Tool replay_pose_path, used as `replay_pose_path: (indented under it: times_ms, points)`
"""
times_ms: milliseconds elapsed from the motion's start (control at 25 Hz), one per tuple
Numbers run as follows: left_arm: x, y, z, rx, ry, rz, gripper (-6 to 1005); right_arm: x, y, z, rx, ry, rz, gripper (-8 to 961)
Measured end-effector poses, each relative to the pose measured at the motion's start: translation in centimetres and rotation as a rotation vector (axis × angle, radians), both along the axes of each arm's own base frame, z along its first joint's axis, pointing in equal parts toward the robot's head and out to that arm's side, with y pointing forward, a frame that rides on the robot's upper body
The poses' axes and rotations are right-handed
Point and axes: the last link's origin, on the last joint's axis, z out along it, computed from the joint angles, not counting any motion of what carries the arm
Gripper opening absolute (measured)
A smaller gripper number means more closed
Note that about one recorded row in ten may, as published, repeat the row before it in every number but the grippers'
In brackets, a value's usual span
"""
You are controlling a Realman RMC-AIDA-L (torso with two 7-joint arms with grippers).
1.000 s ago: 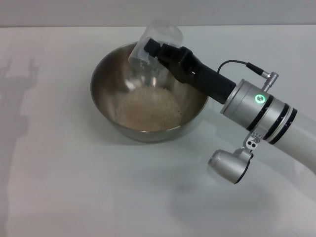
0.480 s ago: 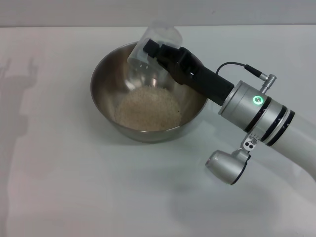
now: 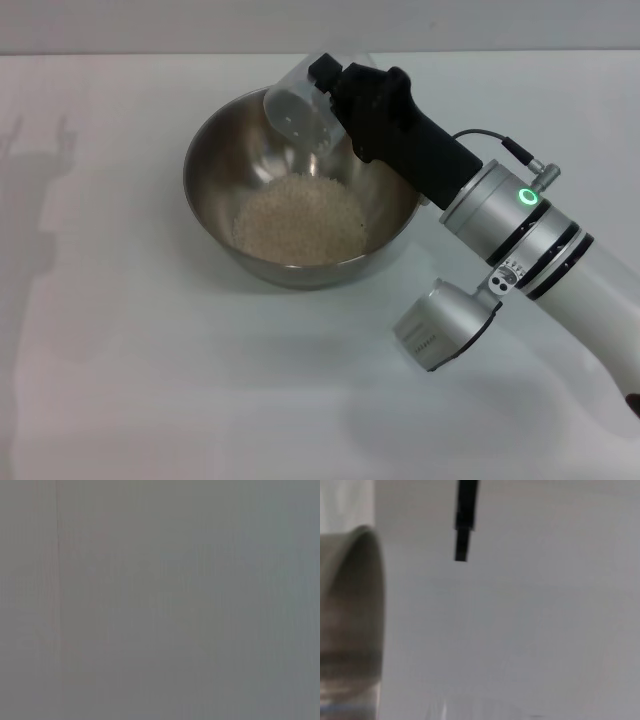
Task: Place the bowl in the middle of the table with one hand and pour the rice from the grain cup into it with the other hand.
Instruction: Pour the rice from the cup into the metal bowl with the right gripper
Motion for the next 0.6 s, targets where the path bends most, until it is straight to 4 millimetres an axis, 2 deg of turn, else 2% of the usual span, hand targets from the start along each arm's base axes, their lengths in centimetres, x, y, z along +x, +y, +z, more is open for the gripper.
replay_pose_path:
  times_ms: [360,600]
  points:
    - [0.1,0.2,0.2,0.010,-0.004,-0.002,573,0.1,-0.3,0.9,-0.088,0.295,-0.169,1]
    - [0.2,0.2,0.3,0.013,-0.004,-0.005,573,1.1,-0.3,2.4,-0.118,0.541,-0.289,0]
